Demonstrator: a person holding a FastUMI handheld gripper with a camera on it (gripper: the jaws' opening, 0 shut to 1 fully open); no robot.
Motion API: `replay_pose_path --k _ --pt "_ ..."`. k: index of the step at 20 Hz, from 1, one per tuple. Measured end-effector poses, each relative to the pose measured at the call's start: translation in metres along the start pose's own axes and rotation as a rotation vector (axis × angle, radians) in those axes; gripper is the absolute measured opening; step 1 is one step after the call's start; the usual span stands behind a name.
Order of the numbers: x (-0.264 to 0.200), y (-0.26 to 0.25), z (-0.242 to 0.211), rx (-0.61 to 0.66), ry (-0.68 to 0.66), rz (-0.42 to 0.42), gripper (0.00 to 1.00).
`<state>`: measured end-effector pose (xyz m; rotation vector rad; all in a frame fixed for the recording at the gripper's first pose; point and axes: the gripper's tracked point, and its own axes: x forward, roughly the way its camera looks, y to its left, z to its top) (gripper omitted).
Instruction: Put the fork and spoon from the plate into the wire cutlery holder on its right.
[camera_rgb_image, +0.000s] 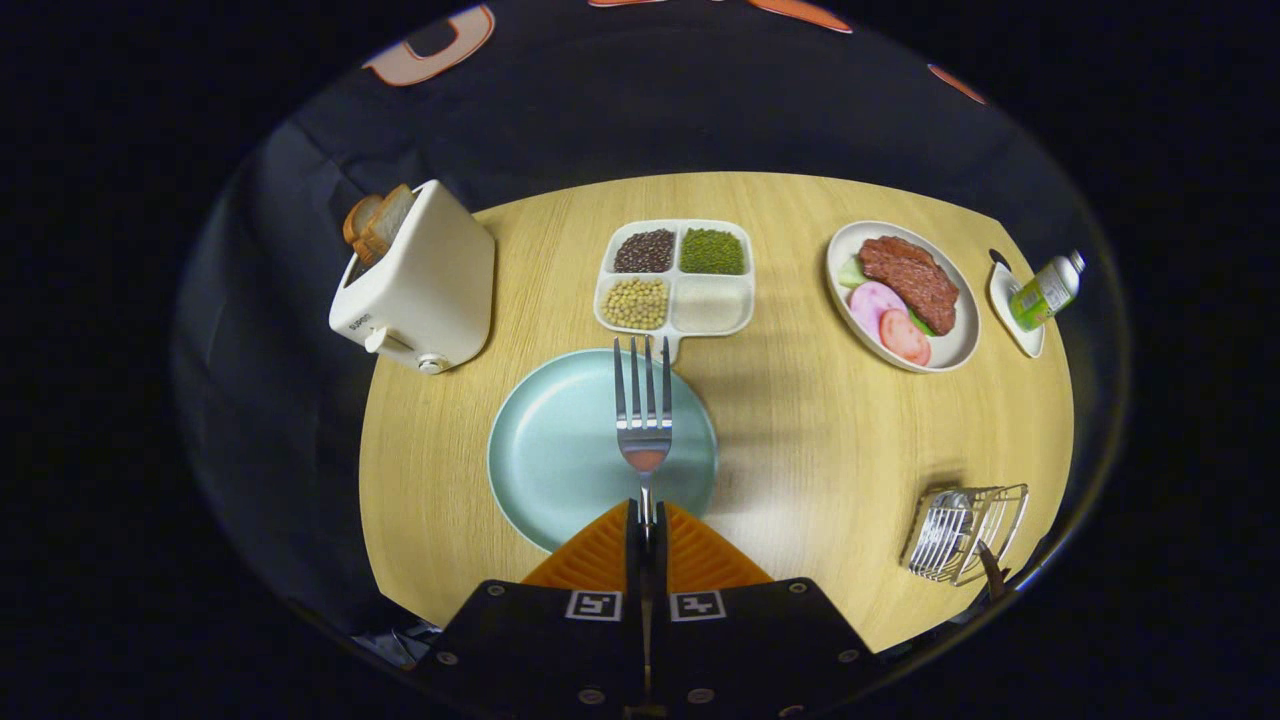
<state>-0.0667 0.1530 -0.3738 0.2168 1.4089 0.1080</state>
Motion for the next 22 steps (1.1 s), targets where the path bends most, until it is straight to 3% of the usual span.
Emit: replay_pose_path --k 10,22 --pt "-0.055 -0.129 -0.047 0.188 -0.045 -0.069 0.03" --pt "-0.064 -0.215 -0.09 0.214 0.003 -0.113 0.03"
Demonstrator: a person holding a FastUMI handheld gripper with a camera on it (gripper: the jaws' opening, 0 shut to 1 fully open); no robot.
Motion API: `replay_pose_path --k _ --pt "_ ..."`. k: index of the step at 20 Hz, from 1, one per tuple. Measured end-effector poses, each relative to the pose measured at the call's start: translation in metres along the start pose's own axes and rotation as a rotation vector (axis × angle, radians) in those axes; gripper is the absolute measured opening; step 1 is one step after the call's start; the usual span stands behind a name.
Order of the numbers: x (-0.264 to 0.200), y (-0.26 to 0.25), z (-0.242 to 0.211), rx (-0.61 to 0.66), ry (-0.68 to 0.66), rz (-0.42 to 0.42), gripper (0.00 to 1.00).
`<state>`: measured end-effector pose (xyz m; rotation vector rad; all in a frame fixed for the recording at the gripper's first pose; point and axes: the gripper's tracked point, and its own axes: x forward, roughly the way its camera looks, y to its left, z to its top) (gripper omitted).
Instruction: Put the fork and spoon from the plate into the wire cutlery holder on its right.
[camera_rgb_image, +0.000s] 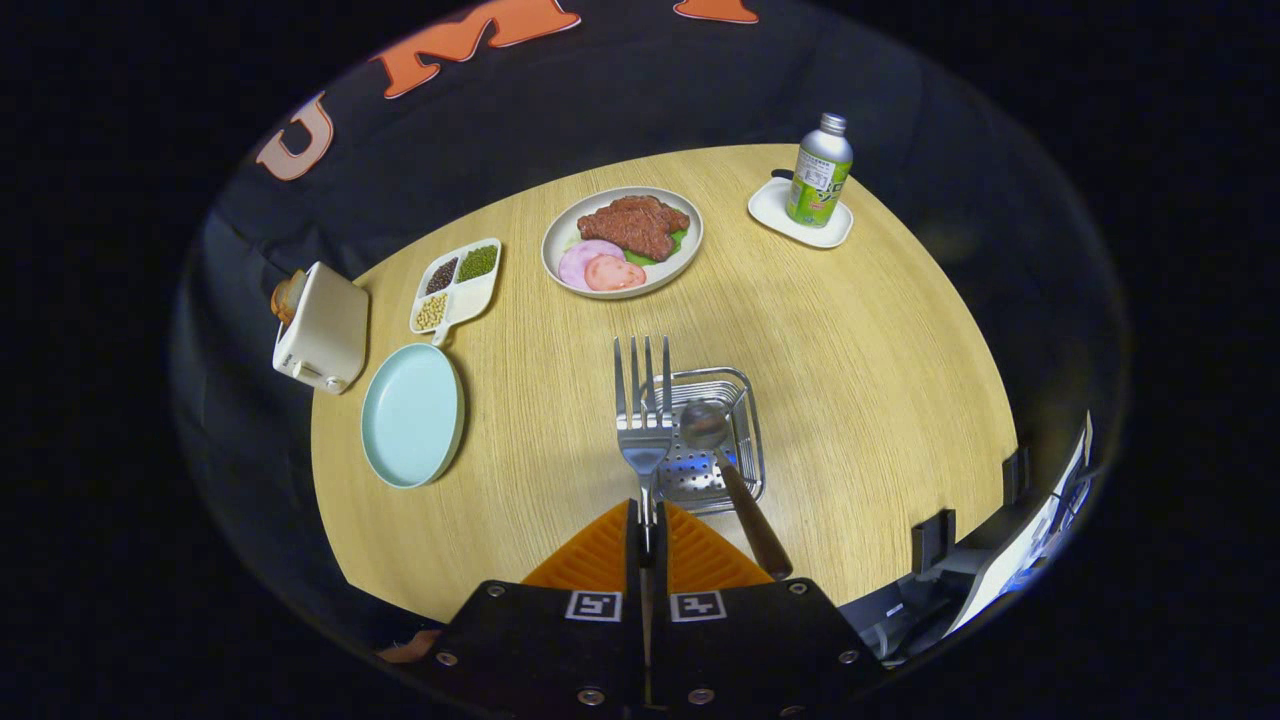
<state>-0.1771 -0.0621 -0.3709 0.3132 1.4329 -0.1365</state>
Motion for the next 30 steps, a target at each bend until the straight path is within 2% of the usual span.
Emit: replay_pose_path --k 4,13,17,20,22,23,27,30 --pt "0.012 -0.017 -0.008 -0.022 0.04 -0.034 0.04" --pt "0.012 -0.014 -0.001 -0.026 0.056 0.026 0.09" --pt "0.004 -0.01 0.025 -0.03 -0.041 0.083 0.11" --pt "-0.015 0.0 0.056 -0.024 -0.18 0.147 0.16" --pt "-0.026 0.0 0.069 -0.04 -0.253 0.154 0.26" --pt "-0.031 -0.002 0.076 -0.043 -0.288 0.151 0.36" --pt "-0.069 0.004 0.118 -0.074 -0.505 0.16 0.65" --pt "-0.107 -0.002 0.159 -0.09 -0.728 0.109 0.78"
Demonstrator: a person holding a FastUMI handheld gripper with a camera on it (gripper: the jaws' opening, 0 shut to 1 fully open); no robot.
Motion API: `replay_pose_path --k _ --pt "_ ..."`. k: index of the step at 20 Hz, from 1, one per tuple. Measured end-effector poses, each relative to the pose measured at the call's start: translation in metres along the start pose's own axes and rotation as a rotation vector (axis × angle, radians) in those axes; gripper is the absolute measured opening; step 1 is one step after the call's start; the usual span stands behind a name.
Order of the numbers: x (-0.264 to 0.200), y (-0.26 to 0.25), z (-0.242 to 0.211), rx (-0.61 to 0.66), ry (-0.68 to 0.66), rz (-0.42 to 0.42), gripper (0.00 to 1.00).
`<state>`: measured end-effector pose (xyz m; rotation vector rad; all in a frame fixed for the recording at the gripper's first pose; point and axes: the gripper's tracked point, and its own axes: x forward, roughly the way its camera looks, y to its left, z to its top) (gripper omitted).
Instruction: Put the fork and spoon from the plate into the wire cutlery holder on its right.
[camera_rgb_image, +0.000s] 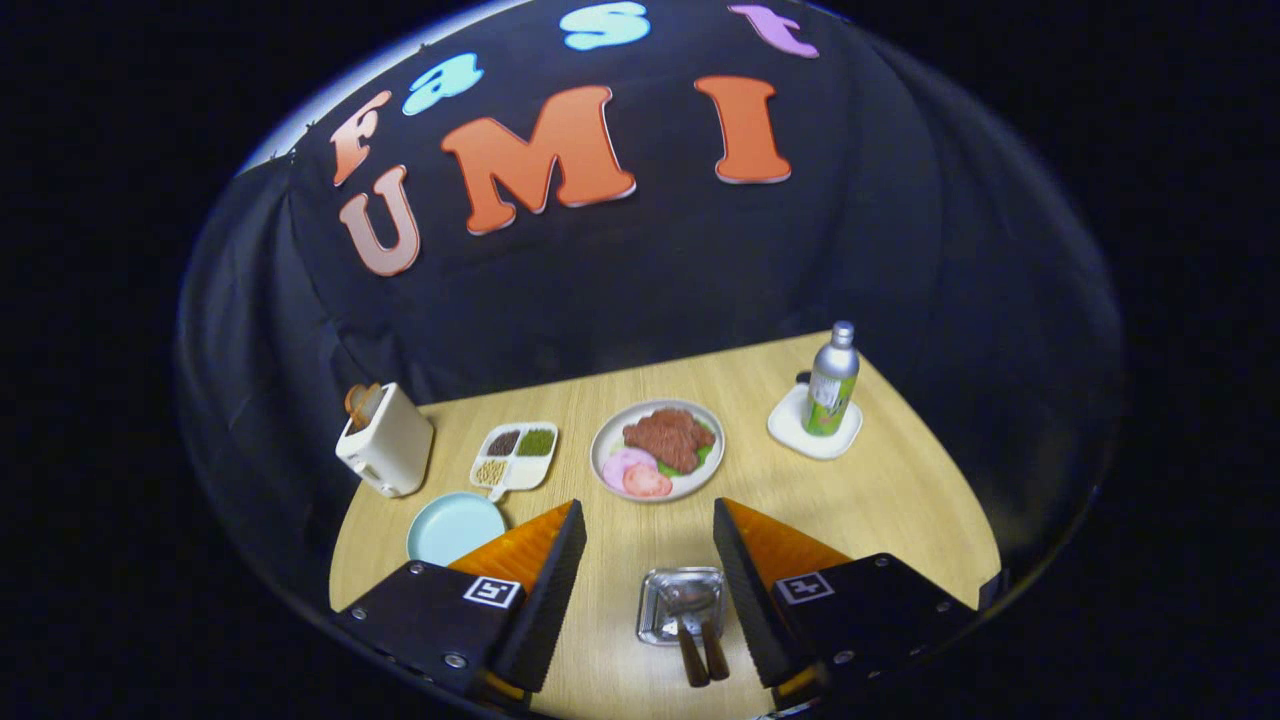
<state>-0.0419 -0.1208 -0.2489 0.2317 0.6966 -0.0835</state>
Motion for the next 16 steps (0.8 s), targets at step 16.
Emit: replay_pose_path --k 16 --pt "-0.126 0.045 0.201 -0.156 -0.772 -0.04 0.94"
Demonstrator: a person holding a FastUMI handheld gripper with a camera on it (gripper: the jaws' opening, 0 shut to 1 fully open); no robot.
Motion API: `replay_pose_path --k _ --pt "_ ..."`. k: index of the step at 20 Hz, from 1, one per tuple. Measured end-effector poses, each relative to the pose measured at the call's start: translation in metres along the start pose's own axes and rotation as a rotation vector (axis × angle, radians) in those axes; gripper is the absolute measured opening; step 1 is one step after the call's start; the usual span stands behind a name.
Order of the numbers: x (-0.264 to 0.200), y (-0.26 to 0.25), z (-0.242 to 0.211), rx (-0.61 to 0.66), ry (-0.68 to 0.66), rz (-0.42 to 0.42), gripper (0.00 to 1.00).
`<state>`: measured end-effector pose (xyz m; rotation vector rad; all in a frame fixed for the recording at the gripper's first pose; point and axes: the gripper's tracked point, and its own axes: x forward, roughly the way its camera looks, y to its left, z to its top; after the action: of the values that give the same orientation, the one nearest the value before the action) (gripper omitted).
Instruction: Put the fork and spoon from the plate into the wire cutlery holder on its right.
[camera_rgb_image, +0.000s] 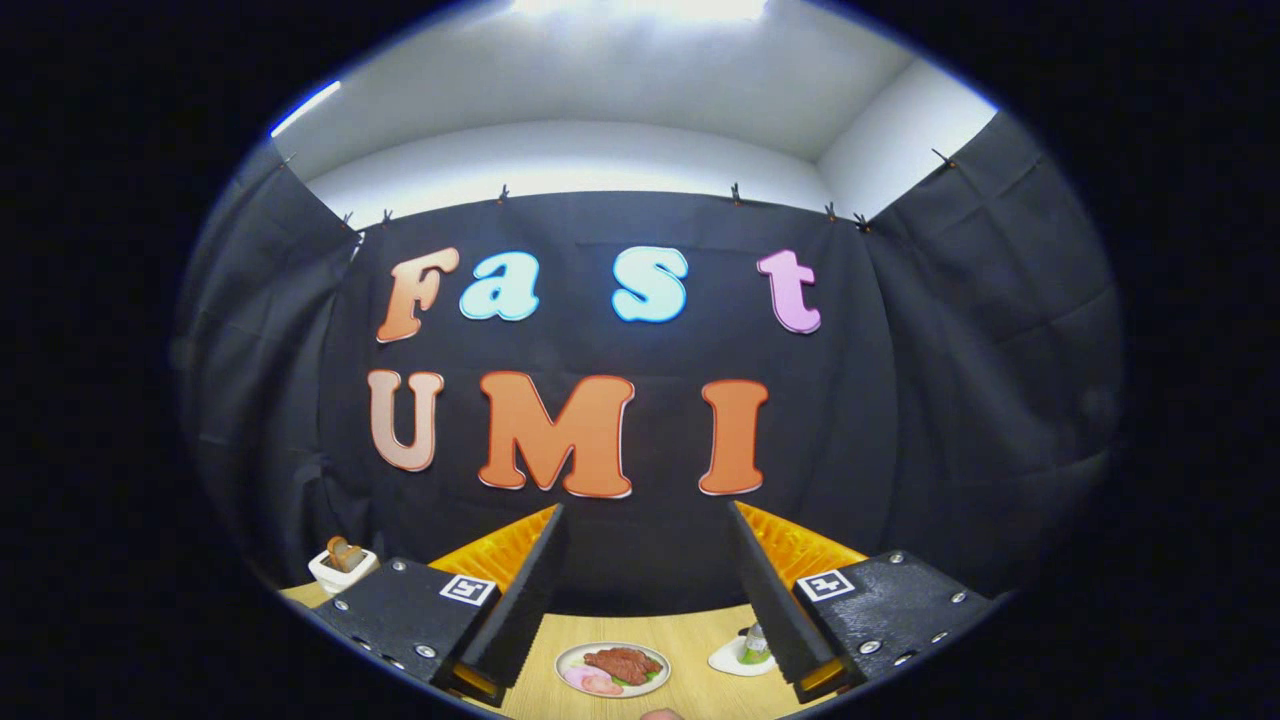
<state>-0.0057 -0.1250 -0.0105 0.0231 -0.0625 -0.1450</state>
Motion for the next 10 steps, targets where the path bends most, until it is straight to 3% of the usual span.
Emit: replay_pose_path --k 3,10 --pt "-0.001 0.01 0.024 -0.042 -0.086 0.014 0.96" --pt "-0.004 0.033 0.023 -0.053 -0.078 0.07 0.98"
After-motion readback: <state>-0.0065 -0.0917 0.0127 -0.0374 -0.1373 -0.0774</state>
